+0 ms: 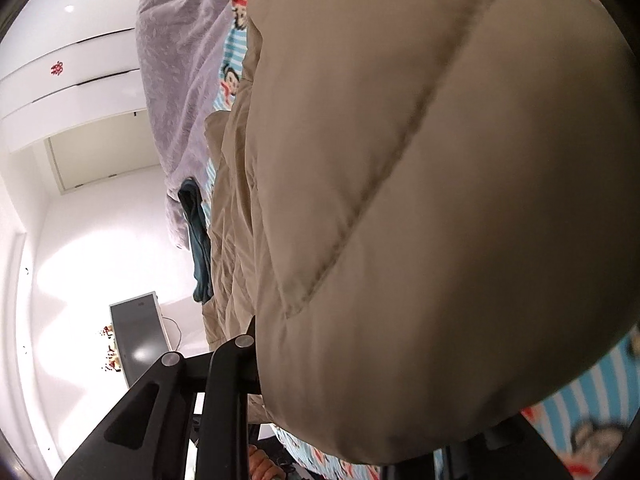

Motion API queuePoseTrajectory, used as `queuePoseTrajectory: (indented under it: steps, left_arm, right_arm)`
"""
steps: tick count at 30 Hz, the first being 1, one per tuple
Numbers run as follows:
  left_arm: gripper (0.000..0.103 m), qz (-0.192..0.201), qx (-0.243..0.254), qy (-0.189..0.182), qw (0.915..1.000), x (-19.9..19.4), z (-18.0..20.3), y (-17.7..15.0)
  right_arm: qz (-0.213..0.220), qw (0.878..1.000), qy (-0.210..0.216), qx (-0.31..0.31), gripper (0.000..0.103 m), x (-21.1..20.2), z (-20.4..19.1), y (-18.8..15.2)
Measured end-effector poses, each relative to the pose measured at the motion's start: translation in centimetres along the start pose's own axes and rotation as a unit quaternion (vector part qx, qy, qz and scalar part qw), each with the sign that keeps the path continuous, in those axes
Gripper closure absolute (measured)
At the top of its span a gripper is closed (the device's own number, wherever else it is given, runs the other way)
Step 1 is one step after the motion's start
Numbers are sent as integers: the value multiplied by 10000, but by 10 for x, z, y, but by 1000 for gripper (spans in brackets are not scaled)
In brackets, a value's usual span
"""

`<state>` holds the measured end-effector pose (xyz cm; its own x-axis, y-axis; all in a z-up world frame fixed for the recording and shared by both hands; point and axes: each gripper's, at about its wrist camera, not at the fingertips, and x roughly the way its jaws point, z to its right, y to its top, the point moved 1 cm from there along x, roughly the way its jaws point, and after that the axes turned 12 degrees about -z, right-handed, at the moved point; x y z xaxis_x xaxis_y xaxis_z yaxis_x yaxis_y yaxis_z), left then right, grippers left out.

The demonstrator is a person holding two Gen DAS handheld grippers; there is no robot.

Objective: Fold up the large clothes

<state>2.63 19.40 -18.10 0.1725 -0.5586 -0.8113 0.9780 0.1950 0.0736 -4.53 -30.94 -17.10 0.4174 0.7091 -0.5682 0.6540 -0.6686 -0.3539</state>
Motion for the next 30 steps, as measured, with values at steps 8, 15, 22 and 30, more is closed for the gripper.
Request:
queuePoseTrajectory:
  steps: [8, 15, 22, 30]
  left_arm:
    - [83, -554, -67, -72, 9984, -17, -30, -72]
    - [83, -620, -329, 336, 9970, -1, -40, -111]
    - [76, -523, -359, 1160, 9912, -4, -25, -120]
    - [59, -261, -119, 1787, 9835, -42, -11, -132]
  right_arm:
    - [-24, 9995, -186, 236, 76, -21, 29, -56]
    - [-267, 9970, -577, 435, 69, -17, 37, -34]
    - [-522, 9921, -1098, 308, 50, -20, 22, -28]
    - [-646, 9790, -1888, -412, 42, -20, -24, -46]
